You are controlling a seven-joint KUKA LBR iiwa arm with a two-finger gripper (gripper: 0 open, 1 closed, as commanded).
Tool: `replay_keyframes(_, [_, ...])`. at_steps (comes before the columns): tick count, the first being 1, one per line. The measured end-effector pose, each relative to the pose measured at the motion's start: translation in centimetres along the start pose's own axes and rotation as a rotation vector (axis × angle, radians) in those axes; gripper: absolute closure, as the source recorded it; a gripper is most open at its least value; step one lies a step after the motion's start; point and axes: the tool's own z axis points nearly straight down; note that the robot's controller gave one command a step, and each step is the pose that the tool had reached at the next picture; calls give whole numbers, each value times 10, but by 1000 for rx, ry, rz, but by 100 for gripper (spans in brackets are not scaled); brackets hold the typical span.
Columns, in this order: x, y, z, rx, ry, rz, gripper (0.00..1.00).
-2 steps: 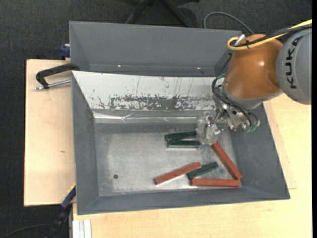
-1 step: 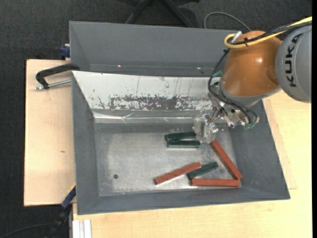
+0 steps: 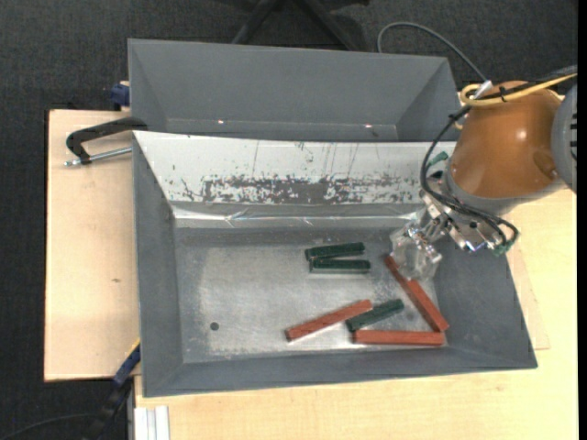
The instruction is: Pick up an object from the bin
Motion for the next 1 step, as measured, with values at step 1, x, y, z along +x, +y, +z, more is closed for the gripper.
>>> replay_keyframes(1, [-16, -12, 29, -1, -4, 322, 100])
